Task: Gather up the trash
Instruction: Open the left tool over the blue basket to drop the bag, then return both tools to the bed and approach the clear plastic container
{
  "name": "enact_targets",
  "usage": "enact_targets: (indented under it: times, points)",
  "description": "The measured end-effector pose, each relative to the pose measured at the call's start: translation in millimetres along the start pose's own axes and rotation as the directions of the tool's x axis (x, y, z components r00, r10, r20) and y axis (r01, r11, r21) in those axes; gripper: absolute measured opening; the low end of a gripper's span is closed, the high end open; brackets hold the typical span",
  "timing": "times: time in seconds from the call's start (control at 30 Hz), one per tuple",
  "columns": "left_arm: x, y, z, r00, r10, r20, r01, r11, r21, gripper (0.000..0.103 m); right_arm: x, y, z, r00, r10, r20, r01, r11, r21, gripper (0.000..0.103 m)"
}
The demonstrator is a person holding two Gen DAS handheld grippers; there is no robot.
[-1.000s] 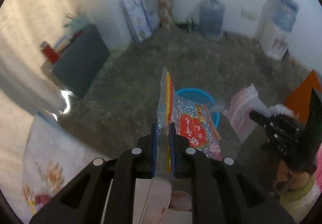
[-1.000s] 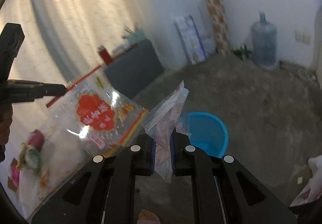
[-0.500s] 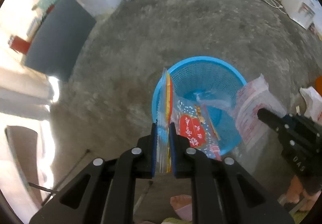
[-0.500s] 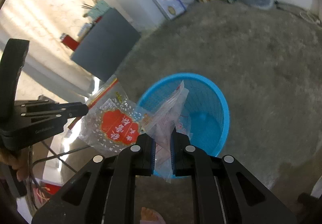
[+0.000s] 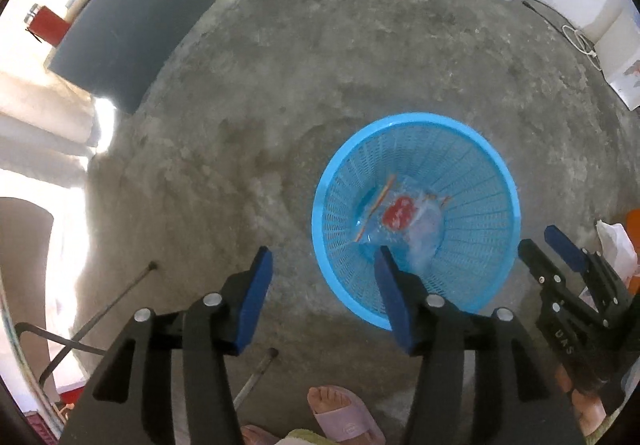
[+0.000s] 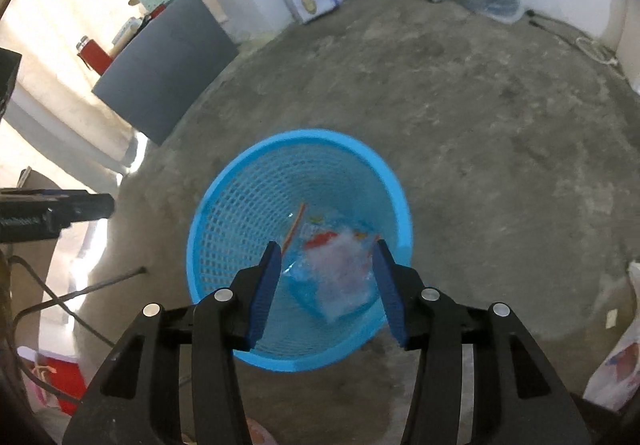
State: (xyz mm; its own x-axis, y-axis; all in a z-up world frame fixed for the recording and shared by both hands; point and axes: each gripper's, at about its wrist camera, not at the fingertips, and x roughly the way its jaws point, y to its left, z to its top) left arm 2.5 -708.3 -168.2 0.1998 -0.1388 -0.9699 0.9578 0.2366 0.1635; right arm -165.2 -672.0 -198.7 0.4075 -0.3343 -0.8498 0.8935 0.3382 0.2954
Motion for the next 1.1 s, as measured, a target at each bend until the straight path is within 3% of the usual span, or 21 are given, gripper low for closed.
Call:
enact_targets:
  times: [0.17, 0.33, 0.47, 0.53, 0.67, 0.73, 0.83, 1.0, 1.03, 1.1]
  points:
    - [-35.4, 5.4, -4.4, 0.999, -0.008, 0.046, 0.008, 1.0, -0.006, 0.059, -26.1, -3.5, 0.6, 0.998, -0.041, 0.048, 0.041, 0.999, -0.002, 0.047]
    - [-96.0, 15.8, -19.2, 0.993, -0.036, 0.114, 0.038, 0.999, -0.011, 0.061, -70.3, 1.8, -3.4, 0.992, -0.043, 0.121, 0.046, 0.999, -0.02, 0.047]
    - [-165.3, 33.8, -46.6, 0.972, -0.067, 0.227, 0.071, 0.997, -0.011, 0.068, -116.8, 13.9, -9.9, 0.982, -0.026, 0.186, 0.035, 0.998, -0.046, 0.049]
    - [-205.2, 48.5, -70.0, 0.952, -0.088, 0.293, 0.093, 0.996, -0.003, 0.07, -138.9, 22.2, -14.3, 0.975, -0.017, 0.22, 0.032, 0.997, -0.065, 0.057]
    - [-278.8, 94.8, -133.7, 0.904, -0.122, 0.411, 0.142, 0.99, -0.017, 0.074, -191.8, 54.5, -32.3, 0.957, 0.031, 0.287, 0.007, 0.991, -0.13, 0.069]
    - [-306.9, 122.1, -170.5, 0.878, -0.13, 0.461, 0.172, 0.984, -0.049, 0.078, -218.9, 74.7, -43.8, 0.945, 0.072, 0.319, -0.019, 0.986, -0.168, 0.081]
    - [-343.6, 174.4, -236.9, 0.84, -0.112, 0.531, 0.22, 0.965, -0.146, 0.092, -246.9, 107.3, -62.7, 0.928, 0.105, 0.357, -0.022, 0.974, -0.227, 0.093]
    - [-372.0, 252.2, -351.5, 0.783, 0.027, 0.621, 0.258, 0.895, -0.364, 0.097, -268.0, 173.5, -99.1, 0.928, 0.122, 0.353, 0.036, 0.912, -0.409, 0.095]
    - [-372.0, 269.4, -384.9, 0.777, 0.079, 0.625, 0.257, 0.866, -0.429, 0.097, -268.9, 188.6, -107.1, 0.93, 0.136, 0.343, 0.034, 0.894, -0.447, 0.095]
    - [-366.3, 284.7, -424.5, 0.781, 0.122, 0.613, 0.253, 0.836, -0.488, 0.097, -270.8, 213.5, -121.8, 0.93, 0.158, 0.333, 0.032, 0.865, -0.501, 0.095]
